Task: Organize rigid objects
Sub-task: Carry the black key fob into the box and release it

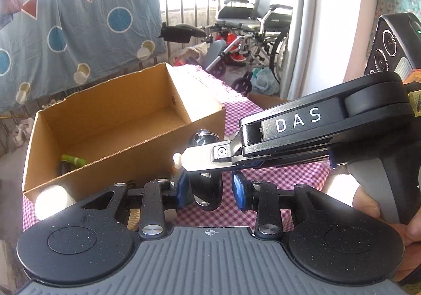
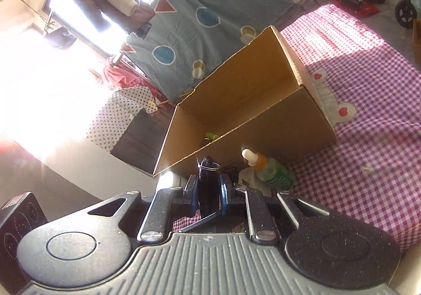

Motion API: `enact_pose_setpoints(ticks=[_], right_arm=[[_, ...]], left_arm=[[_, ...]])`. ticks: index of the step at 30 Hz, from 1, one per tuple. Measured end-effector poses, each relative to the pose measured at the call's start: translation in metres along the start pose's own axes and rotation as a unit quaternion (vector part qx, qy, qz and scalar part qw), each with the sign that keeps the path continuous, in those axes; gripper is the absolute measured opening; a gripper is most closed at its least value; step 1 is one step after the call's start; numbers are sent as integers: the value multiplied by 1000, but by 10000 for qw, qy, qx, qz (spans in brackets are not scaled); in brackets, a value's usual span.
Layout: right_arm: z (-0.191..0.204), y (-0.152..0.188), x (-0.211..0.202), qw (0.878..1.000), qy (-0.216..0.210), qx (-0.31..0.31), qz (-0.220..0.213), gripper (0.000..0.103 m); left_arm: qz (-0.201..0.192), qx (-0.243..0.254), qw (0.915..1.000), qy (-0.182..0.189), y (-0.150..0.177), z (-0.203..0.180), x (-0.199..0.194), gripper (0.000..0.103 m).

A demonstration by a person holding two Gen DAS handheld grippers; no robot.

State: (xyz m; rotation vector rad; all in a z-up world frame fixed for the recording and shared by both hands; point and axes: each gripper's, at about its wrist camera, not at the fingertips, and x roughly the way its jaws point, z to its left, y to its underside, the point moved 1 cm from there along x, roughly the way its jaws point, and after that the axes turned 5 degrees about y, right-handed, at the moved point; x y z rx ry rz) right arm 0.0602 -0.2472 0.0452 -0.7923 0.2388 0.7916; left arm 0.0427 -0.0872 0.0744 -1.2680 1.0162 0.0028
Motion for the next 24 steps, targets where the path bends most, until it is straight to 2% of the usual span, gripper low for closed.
enact_pose_setpoints(ticks=[5,10,14,18,24], right_arm=[[41,-39,40,9975,-396,-404,418,18],[58,-80,106,9910,-535,-272,1197,18],[61,-109,169,9826,-309,-168,1822,18],[55,-130,225,9737,-14,-132,2274,18],[46,-145,286,9651,462,-364,2552,18]], left_arm=[[-110,-277,9987,-417,-23,41,-10,34],[187,-747,9956,-539,-47,97,14,34],[593,-1205,9900,-433,-59,143,44,34],[981,-1724,9796,-329,-63,181,73,34],[1402,-2014,9670,-687,-63,212,107,35]])
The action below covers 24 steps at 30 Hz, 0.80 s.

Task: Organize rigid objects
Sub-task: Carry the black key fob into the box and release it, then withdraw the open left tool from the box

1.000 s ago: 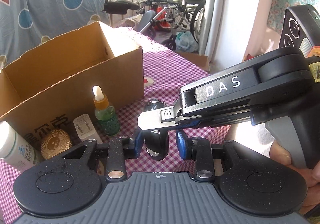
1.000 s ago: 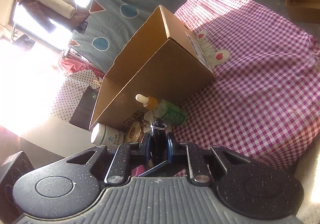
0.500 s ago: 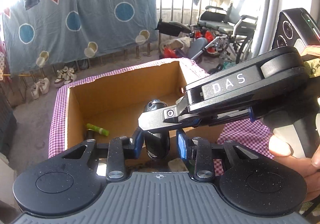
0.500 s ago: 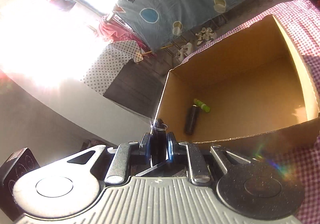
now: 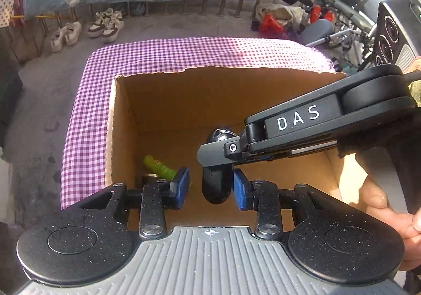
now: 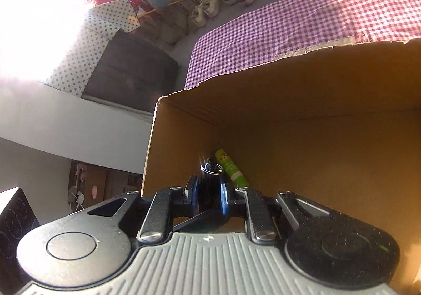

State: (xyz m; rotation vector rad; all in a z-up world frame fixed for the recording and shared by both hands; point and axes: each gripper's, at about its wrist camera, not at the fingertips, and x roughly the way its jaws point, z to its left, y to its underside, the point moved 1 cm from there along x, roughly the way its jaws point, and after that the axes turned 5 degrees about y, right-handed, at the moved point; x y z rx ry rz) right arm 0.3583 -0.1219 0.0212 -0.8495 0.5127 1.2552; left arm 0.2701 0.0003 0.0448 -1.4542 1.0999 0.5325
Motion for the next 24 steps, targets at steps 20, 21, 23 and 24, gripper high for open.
enact_pose_setpoints(ticks=[20,21,23,24], right_arm=[[-8,11,-63,9979,-208,34,-613,21],[-6,21,-78,9970,-313,-1,-710,21],[-3,42,-105,9947,-482,-96,-902,23],[-2,55,-121,9930,-574,-161,-1021,24]], left_arm=[[-786,118,9968,117,28,-13,-80,55],[-863,209,9959,168,33,-16,-89,62],[-1067,385,9932,241,48,-22,-108,67],[-1129,439,9923,263,55,-24,-115,70]])
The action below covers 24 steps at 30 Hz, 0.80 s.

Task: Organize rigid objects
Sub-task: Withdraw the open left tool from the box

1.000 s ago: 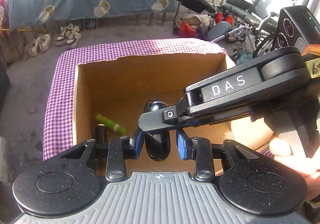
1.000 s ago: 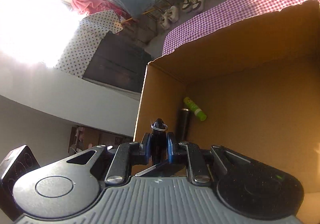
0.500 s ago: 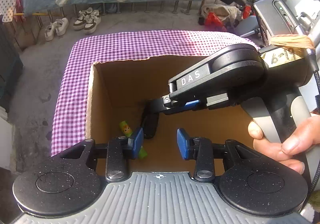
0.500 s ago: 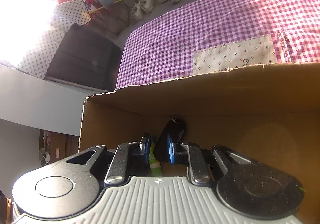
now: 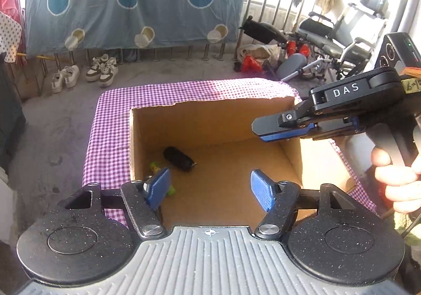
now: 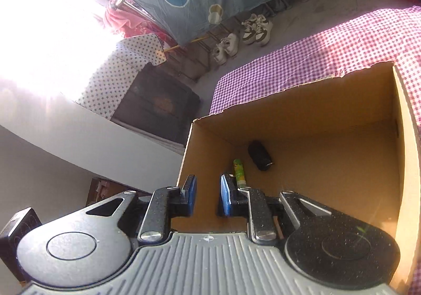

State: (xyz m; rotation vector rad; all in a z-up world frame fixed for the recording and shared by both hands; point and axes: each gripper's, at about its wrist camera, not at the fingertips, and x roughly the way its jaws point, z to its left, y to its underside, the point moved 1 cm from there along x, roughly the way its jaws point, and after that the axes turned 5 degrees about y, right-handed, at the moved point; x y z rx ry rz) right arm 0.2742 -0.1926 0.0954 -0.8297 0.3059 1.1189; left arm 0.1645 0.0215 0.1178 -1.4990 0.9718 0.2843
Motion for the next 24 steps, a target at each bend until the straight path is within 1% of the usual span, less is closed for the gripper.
enact_pose_setpoints(ticks=[2,5,7,10,13,17,20,21,24], right_arm=[[4,24,-32,9997,-106,-68,-216,28],[4,65,-67,9985,-247,-136,-479,28],[1,94,-84,9975,-333,-143,-600,28],[-7,138,-92,9969,-364,-99,-697,29],[-18,177,-83,9974,-262,71,-673,29],[-31,218,-51,9973,-260,480,-483,29],[-33,234,-28,9976,-88,622,-280,29],[-31,246,-22,9980,1,606,-193,29],[-29,254,-5,9983,140,560,22,29]], left_arm=[[-93,43,9999,111,12,-4,-16,71],[-176,-33,9995,260,33,-8,-32,78],[-169,-93,9992,345,53,-14,-38,82],[-2,-103,9993,358,79,-23,-37,86],[339,-30,9992,217,108,-30,-26,87],[658,9,9978,50,134,-35,-10,87],[816,211,9963,-141,146,-40,2,87],[838,314,9957,-252,150,-41,6,87],[892,549,9934,-471,161,-45,15,87]])
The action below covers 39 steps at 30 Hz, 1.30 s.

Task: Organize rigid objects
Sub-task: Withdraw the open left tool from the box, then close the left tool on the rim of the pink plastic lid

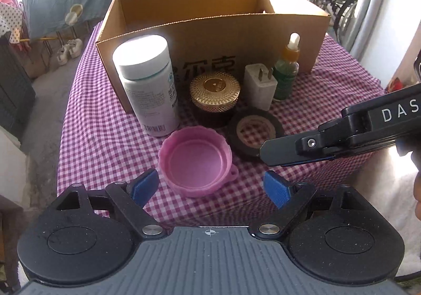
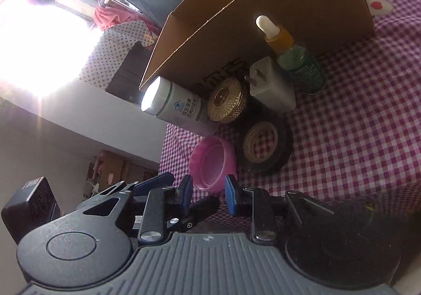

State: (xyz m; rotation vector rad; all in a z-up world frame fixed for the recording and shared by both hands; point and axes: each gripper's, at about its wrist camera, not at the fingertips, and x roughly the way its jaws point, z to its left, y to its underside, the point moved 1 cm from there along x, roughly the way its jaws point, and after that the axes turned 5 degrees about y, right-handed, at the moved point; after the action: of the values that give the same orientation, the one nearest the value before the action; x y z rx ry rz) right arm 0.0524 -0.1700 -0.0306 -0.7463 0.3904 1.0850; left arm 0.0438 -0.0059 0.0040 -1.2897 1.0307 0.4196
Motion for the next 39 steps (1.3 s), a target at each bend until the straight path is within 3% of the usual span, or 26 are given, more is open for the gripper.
enact_pose_setpoints(ticks=[4,11,18,32,39], right_arm=[[8,3,16,9998,159,-50,65,29],[14,-2,31,9994,329,-11,44,29],[14,-10,46,9991,421,54,50,29],[30,-5,61,9961,821,-311,-11,24],[38,2,58,9960,787,-412,-78,24]], left_arm=[[12,150,9997,-193,6,0,11,87],[-75,-12,10000,-46,8,15,16,87],[-108,-223,9996,126,8,23,21,72],[-200,-63,9997,151,12,20,20,71],[-344,-60,9993,98,11,17,7,71]])
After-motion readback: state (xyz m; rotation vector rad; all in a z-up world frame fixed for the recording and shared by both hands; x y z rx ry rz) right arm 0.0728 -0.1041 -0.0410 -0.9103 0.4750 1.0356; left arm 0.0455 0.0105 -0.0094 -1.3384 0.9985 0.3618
